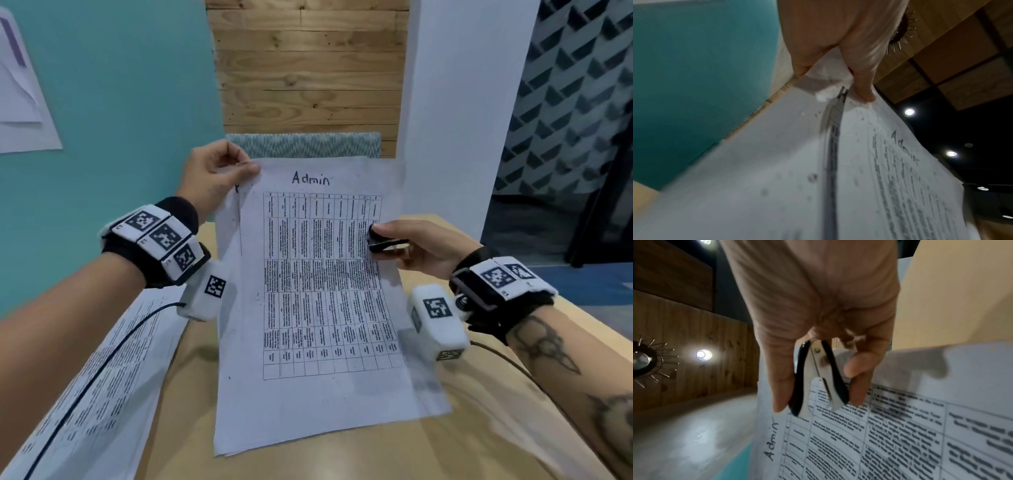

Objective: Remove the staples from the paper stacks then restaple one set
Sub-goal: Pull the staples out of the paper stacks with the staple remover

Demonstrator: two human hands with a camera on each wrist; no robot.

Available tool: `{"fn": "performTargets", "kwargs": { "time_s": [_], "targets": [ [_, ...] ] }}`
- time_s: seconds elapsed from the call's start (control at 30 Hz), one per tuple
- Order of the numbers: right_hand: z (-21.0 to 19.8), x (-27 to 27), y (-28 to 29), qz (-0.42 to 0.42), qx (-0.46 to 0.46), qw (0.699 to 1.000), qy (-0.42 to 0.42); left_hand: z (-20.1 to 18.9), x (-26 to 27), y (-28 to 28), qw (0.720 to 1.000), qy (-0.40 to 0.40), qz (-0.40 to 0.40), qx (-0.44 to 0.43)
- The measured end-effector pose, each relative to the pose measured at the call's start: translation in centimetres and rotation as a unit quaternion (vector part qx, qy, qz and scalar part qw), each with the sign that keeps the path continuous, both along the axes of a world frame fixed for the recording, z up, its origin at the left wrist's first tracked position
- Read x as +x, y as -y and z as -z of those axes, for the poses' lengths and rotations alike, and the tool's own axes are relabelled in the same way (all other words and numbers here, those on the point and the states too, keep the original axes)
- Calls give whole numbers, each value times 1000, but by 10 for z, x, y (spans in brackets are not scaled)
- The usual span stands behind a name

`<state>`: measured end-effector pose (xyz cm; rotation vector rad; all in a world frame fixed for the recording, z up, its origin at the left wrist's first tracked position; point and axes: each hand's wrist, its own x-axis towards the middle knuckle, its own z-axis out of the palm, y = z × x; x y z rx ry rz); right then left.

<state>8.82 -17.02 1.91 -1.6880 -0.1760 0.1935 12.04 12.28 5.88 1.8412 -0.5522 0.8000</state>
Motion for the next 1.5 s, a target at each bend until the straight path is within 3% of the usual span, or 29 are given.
{"fn": "performTargets", "kwargs": {
  "time_s": [0.13, 0.2, 0.3, 0.4, 0.47, 0.63, 0.9, 1.03, 1.2, 1.5],
  "targets": [
    [-4, -2, -3, -11, 12, 1000, -22, -5, -7, 0, 999, 27, 2, -38],
    [-6, -2, -4, -11, 18, 1000, -16, -2, -8, -5, 995, -1, -9, -99],
    [-11, -1, -4, 0, 24, 1000, -3, 15, -5, -23, 966, -144, 72, -201],
    [-16, 0, -1, 8, 36, 999, 11, 40, -9, -36, 934, -295, 133, -150],
    [-22, 0, 2, 8, 46, 999, 14, 48, -13, -39, 924, -327, 166, -104],
    [-48, -6, 6, -32, 53, 997, 55, 29, -19, -35, 937, -293, 171, -82],
    [-99, -14, 0, -34, 78, 963, 255, -29, -32, -18, 968, -128, 148, -155],
    [-81, -15, 3, -35, 98, 941, 321, -30, -37, -16, 973, -73, 143, -167],
    [-16, -24, 23, -148, 28, 957, 246, 19, -54, -20, 970, -132, 202, -18],
    [4, -40, 42, -230, -12, 964, 135, 34, -75, -24, 926, -274, 257, -24]
  ]
}}
